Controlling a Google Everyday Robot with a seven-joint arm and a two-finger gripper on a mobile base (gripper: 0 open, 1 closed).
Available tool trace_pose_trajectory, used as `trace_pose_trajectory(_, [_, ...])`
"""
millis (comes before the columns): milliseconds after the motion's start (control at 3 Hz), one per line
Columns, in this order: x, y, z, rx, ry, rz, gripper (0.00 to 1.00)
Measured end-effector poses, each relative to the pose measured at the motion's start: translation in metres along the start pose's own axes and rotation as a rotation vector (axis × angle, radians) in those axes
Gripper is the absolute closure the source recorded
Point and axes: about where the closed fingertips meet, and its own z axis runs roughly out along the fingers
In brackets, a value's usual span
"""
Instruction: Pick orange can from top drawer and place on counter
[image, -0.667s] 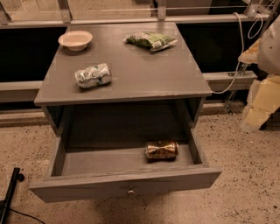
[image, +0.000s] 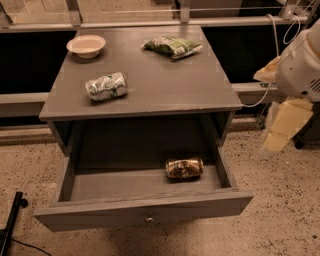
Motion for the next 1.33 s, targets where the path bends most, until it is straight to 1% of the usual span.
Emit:
trace_pose_trajectory(333, [-0.033, 0.028, 0.04, -0.039, -0.133, -0.071, 0.0])
trace_pose_trajectory(667, [-0.078, 0.074, 0.119, -0.11, -0.263, -0.102, 0.0])
trace_pose_trajectory(1000, [-0.073, 0.073, 0.119, -0.102, -0.249, -0.097, 0.0])
trace_pose_trajectory(1333, [-0.069, 0.059, 0.161, -0.112, -0.224, -0.163, 0.03])
